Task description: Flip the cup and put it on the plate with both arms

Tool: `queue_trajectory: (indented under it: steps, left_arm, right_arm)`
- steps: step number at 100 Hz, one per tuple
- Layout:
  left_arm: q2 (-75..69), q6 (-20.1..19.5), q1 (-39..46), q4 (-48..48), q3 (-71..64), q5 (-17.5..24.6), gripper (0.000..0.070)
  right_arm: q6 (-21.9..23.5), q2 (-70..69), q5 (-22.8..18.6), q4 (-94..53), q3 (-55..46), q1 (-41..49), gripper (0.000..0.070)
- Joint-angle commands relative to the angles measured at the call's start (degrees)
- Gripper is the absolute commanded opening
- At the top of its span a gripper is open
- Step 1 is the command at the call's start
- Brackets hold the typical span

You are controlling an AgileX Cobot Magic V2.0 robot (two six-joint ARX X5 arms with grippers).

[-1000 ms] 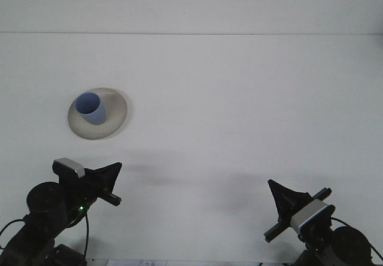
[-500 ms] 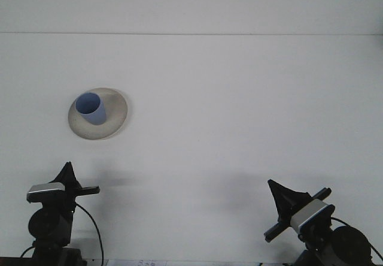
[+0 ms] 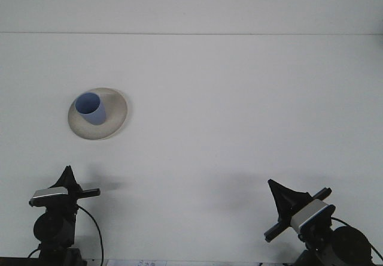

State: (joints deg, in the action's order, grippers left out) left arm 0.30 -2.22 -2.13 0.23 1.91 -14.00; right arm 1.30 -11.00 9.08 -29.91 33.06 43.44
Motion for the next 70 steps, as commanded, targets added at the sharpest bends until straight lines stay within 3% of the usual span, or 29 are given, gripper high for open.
queue_trajectory:
  steps: [1,70]
  left_arm:
    - [-0.13,-0.50,-0.02,0.79,-1.14,-0.11,0.0014]
    - [-0.13,-0.50,-0.02,0.81,-1.11,-0.11,0.0014]
  right_arm:
    - [0.20,-0.28,-0.02,0.70,0.26,0.48,0.0004]
    - [0.20,-0.28,-0.02,0.74,0.26,-0.07,0.0004]
